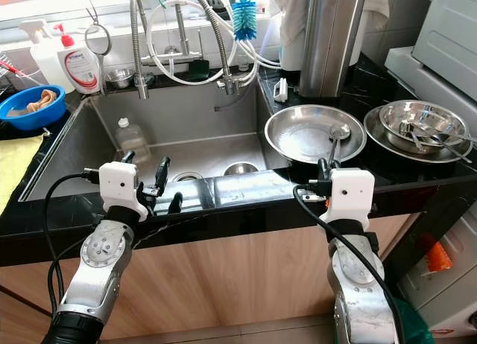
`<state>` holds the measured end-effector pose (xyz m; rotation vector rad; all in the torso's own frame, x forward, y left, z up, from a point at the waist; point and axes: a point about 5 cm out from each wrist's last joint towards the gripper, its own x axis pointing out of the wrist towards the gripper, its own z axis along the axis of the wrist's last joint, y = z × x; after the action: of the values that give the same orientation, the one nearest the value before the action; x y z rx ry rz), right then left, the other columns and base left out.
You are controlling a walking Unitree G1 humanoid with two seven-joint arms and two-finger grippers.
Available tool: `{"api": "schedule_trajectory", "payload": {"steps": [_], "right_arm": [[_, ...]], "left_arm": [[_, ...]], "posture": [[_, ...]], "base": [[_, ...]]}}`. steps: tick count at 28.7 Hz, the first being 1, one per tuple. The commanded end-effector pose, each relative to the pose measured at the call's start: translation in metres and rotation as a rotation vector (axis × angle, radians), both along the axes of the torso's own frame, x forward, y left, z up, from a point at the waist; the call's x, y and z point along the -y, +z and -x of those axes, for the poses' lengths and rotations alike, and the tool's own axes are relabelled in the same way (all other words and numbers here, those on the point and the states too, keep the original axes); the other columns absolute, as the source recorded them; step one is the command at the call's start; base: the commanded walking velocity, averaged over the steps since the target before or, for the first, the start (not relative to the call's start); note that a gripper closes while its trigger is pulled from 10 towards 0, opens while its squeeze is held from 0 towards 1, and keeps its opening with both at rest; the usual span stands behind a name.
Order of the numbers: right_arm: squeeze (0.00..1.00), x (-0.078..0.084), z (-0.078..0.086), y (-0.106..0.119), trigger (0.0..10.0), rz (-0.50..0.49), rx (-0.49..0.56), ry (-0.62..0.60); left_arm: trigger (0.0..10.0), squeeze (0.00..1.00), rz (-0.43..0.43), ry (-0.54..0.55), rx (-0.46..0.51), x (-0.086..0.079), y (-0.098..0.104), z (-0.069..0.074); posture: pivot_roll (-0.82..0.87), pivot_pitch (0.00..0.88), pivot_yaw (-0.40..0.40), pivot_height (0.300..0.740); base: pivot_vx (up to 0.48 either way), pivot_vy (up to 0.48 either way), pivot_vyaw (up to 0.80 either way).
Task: Kitchen organization
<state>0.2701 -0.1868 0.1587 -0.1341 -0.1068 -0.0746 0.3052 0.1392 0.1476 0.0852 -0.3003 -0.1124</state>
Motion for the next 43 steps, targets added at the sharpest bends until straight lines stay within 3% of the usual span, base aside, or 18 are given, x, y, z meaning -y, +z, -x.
{"api": "schedule_trajectory", "payload": {"steps": [1, 13, 14, 15, 16, 17, 18, 19, 35, 39, 43], "right_arm": [[0.00, -0.003, -0.002, 0.000, 0.0, -0.018, -0.004, 0.006], [0.00, -0.003, -0.008, 0.012, 0.0, -0.047, 0.058, 0.014], [0.00, -0.006, -0.008, 0.013, 1.1, -0.051, 0.065, 0.025], [0.00, -0.007, -0.008, 0.013, 1.1, -0.053, 0.067, 0.029], [0.00, -0.008, -0.008, 0.014, 3.6, -0.056, 0.072, 0.036], [0.00, -0.008, -0.009, 0.014, 3.6, -0.056, 0.073, 0.039], [0.00, -0.009, -0.009, 0.015, 9.7, -0.053, 0.079, 0.040], [0.00, -0.009, -0.009, 0.016, 10.0, -0.055, 0.084, 0.041], [0.00, -0.019, -0.012, 0.040, 10.0, 0.003, 0.190, 0.115], [0.00, -0.027, -0.013, 0.044, 10.0, 0.030, 0.205, 0.201], [0.00, -0.040, -0.013, 0.049, 10.0, 0.059, 0.202, 0.372]], "left_arm": [[10.0, 0.00, -0.007, 0.000, 0.020, -0.003, 0.005, -0.004], [10.0, 0.00, -0.014, 0.002, 0.019, -0.004, 0.005, -0.004], [10.0, 0.00, -0.016, 0.002, 0.020, -0.004, 0.005, -0.004], [10.0, 0.00, -0.016, 0.002, 0.020, -0.004, 0.005, -0.004], [10.0, 0.00, -0.017, 0.002, 0.021, -0.004, 0.005, -0.004], [10.0, 0.00, -0.017, 0.002, 0.021, -0.004, 0.005, -0.004], [10.0, 0.00, -0.018, 0.002, 0.022, -0.005, 0.006, -0.004], [10.0, 0.00, -0.018, 0.002, 0.022, -0.005, 0.006, -0.004], [10.0, 0.00, -0.015, 0.008, 0.021, -0.005, 0.005, -0.004], [10.0, 0.00, -0.013, 0.008, 0.021, -0.005, 0.005, -0.004], [10.0, 0.00, -0.012, 0.009, 0.022, -0.004, 0.005, -0.004]], "posture": [[-0.14, 0.000, 0.093, 0.740], [-0.14, 0.000, 0.097, 0.740], [-0.14, 0.000, 0.100, 0.740], [-0.14, 0.000, 0.099, 0.740], [-0.14, 0.000, 0.099, 0.740], [-0.14, 0.000, 0.099, 0.740], [-0.14, 0.000, 0.099, 0.740], [-0.14, 0.000, 0.099, 0.740], [-0.14, 0.000, 0.097, 0.740], [-0.14, 0.000, 0.094, 0.740], [-0.14, 0.000, 0.093, 0.740]], "base": [[0.000, 0.000, 0.00], [0.000, 0.000, 0.00], [0.000, 0.000, 0.00], [0.000, 0.000, 0.00], [0.000, 0.000, 0.00], [0.000, 0.000, 0.00], [0.000, 0.000, 0.00], [0.000, 0.000, 0.00], [0.000, 0.000, 0.00], [0.000, 0.000, 0.00], [0.000, 0.000, 0.00]]}}
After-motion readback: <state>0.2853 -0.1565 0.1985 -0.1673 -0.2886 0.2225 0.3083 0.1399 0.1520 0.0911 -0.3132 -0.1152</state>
